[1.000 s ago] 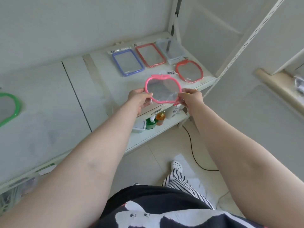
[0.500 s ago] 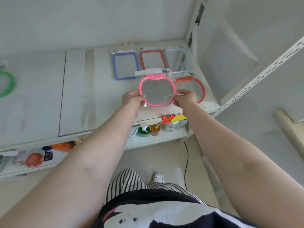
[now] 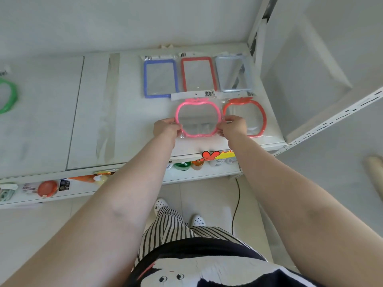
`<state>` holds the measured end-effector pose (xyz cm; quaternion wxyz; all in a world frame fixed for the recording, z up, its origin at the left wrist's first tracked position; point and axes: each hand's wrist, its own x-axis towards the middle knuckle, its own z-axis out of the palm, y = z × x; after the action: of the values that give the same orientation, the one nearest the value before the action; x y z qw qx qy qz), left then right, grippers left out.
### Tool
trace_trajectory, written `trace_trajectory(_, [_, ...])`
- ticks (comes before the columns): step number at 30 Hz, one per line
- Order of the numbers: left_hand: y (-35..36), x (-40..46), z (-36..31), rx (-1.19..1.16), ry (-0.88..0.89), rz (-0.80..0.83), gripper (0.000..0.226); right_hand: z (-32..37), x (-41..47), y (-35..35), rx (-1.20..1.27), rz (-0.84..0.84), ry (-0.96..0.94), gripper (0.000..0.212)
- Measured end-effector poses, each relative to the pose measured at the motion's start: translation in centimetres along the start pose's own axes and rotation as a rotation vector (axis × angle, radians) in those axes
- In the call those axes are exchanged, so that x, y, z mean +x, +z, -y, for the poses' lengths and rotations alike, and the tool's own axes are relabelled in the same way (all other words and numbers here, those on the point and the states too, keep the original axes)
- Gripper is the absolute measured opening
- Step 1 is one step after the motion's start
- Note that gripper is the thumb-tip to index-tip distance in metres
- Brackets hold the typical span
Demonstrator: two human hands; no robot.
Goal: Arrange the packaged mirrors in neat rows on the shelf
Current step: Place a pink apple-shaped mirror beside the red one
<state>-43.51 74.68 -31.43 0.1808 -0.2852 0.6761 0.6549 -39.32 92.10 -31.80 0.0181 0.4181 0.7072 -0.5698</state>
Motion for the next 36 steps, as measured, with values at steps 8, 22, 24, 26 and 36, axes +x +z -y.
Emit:
trace_trajectory(8, [0.1,1.0,0.9,0.02,-0.014,-0.007,0.041,-0.2,0.4,0.8,-0.147,-0.04,-0.013,0.022])
trace_trajectory(22, [0.1,1.4,1.9,0.197,0.049,-0.084,0.025,-0.4,0.7,-0.9,-0.67,-0.149,-0.264,0.034])
trace_trajectory(24, [0.0,1.7,2.1,0.241,0.05,-0.089,0.024,-0.6,0.9,-0.9,-0.637,-0.153,-0.278,0.035])
trace_trajectory(26, [0.0,1.8,2.2,0.275,0.065,-0.093,0.016,-0.8,1.0,-1.0,-0.608,-0.16,-0.276,0.034])
trace_trajectory(36, [0.4,1.2,1.5,0.416,0.12,-0.125,0.029,-0.9,1.4,-1.2,-0.558,-0.203,-0.305,0.039])
